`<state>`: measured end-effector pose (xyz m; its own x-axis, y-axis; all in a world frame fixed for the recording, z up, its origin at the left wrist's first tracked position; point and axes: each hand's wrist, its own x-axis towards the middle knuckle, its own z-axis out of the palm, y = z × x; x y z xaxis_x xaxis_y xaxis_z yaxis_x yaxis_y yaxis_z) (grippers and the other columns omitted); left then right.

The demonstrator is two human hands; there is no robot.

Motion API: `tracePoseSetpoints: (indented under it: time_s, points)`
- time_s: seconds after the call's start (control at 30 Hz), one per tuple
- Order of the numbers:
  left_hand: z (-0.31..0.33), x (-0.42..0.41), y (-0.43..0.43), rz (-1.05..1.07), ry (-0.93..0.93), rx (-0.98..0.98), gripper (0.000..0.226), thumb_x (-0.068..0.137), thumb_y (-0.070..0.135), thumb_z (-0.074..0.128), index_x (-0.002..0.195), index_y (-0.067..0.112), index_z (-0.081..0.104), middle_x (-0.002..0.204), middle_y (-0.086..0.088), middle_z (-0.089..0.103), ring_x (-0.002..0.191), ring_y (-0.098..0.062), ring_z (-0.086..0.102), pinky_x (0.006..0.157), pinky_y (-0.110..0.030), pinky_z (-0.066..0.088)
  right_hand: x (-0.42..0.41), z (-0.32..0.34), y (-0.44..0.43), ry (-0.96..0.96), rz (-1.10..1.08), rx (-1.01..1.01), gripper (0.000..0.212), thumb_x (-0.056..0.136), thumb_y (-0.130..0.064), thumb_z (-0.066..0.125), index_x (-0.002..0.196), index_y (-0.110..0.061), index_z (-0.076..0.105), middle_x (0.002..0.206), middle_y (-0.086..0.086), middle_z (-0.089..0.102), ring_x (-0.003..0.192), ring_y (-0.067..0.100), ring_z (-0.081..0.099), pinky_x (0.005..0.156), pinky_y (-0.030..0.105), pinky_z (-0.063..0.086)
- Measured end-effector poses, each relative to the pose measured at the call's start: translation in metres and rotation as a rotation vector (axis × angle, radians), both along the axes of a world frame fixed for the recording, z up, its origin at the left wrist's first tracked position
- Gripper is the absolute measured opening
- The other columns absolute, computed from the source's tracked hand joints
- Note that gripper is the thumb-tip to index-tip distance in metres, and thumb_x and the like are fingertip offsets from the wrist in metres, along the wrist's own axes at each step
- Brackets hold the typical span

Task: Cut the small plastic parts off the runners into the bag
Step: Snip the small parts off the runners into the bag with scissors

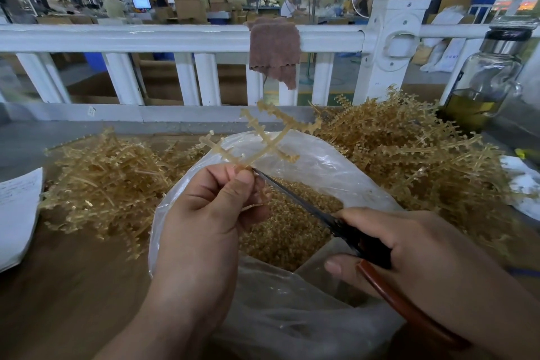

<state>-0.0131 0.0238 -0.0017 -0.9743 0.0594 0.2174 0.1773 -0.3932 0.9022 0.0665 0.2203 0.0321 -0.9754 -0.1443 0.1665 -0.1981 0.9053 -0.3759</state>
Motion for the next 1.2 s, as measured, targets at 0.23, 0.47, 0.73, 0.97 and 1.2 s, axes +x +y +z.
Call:
tracePoseSetpoints:
  time_s: [0.23, 0.47, 0.73, 0.97, 1.2]
  points:
    - [0.0008, 0.0012, -0.0001, 0.021, 0.025, -0.029, 0.012, 0.075, 0.035, 0.067, 0.065, 0.028, 0.068, 0.080, -0.005, 0.066, 0.075, -0.016, 0.063, 0.065, -0.023, 0.055, -0.0011, -0.0011, 0.0028, -0.003, 0.015, -0.007, 0.049, 0.075, -0.080, 0.044, 0.099, -0.040, 0.058, 0.080, -0.016, 0.061, 0.069, 0.005, 0.059, 0.058, 0.022, 0.041]
    - [-0.0011, -0.0007, 0.0022, -0.008, -0.046, 0.029, 0.014, 0.077, 0.031, 0.068, 0.064, 0.024, 0.071, 0.076, -0.007, 0.068, 0.072, -0.015, 0.067, 0.064, -0.024, 0.057, 0.0002, -0.0008, 0.0017, 0.010, 0.023, -0.013, 0.049, 0.076, -0.080, 0.043, 0.095, -0.036, 0.057, 0.081, -0.016, 0.059, 0.070, 0.004, 0.057, 0.059, 0.018, 0.040]
    - [-0.0018, 0.0012, 0.0035, 0.012, -0.043, 0.020, 0.014, 0.075, 0.031, 0.068, 0.064, 0.024, 0.070, 0.079, -0.008, 0.068, 0.076, -0.018, 0.066, 0.066, -0.024, 0.056, -0.0008, -0.0031, 0.0002, 0.024, 0.017, -0.027, 0.059, 0.073, -0.085, 0.038, 0.099, -0.038, 0.060, 0.084, -0.020, 0.061, 0.074, 0.001, 0.059, 0.065, 0.021, 0.045]
    - [-0.0047, -0.0001, 0.0037, 0.013, -0.047, 0.045, 0.016, 0.077, 0.029, 0.068, 0.061, 0.025, 0.069, 0.077, -0.005, 0.068, 0.076, -0.016, 0.066, 0.065, -0.024, 0.056, -0.0032, -0.0054, -0.0012, 0.039, 0.033, -0.049, 0.050, 0.076, -0.077, 0.049, 0.089, -0.031, 0.062, 0.073, -0.016, 0.060, 0.064, 0.005, 0.058, 0.053, 0.019, 0.039]
    - [-0.0044, -0.0006, 0.0048, 0.012, -0.049, 0.061, 0.015, 0.076, 0.029, 0.068, 0.061, 0.025, 0.069, 0.075, -0.004, 0.067, 0.073, -0.014, 0.066, 0.066, -0.024, 0.057, -0.0034, -0.0054, -0.0007, 0.063, 0.030, -0.023, 0.057, 0.077, -0.079, 0.045, 0.087, -0.026, 0.064, 0.067, -0.012, 0.058, 0.061, 0.006, 0.057, 0.051, 0.019, 0.038]
